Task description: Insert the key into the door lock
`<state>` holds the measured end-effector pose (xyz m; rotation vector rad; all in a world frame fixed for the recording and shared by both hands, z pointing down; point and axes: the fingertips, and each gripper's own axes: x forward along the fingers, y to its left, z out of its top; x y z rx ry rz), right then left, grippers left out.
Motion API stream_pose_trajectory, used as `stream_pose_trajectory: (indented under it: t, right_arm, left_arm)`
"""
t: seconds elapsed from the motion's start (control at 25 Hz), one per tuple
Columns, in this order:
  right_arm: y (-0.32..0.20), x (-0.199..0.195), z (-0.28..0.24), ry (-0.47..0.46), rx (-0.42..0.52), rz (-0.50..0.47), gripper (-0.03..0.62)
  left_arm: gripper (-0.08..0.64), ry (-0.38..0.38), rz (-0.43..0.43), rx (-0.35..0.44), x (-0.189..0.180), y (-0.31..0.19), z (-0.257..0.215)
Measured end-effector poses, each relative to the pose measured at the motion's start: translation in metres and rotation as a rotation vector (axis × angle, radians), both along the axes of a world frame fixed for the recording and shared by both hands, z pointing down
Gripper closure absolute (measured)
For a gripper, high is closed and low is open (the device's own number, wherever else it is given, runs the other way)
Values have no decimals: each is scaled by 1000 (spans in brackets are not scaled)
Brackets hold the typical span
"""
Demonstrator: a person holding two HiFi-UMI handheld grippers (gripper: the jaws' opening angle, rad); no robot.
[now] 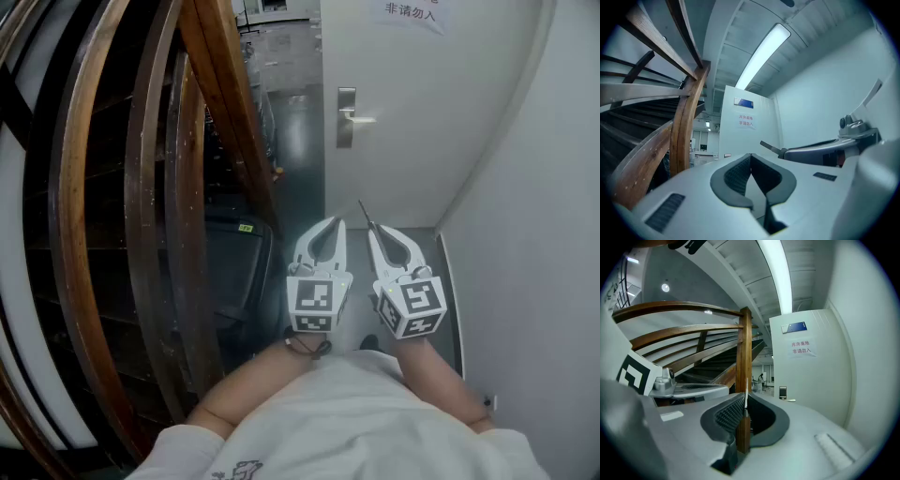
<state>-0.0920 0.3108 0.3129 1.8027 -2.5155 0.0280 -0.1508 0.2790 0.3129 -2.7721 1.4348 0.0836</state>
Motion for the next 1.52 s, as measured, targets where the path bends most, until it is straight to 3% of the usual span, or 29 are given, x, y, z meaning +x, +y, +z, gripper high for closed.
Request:
stream_pose_trajectory:
  t: [0.44,0.8,1.24,1.52]
  right_arm:
    - [-2,-6,6,-20,3,-7,566]
    - [-35,6,9,-31,1,-11,566]
    - [-139,46,27,-50,-17,-62,566]
    - [-227,95,35,-64,-53,-100,566]
  left_arm:
    - [554,-7,3,-18,-6,-4,11]
    - [554,-14,-5,-31,4,-35,17]
    - [554,-37,-56,-46,40,-135,36]
    - [554,-48,-103,-73,81,-219,42]
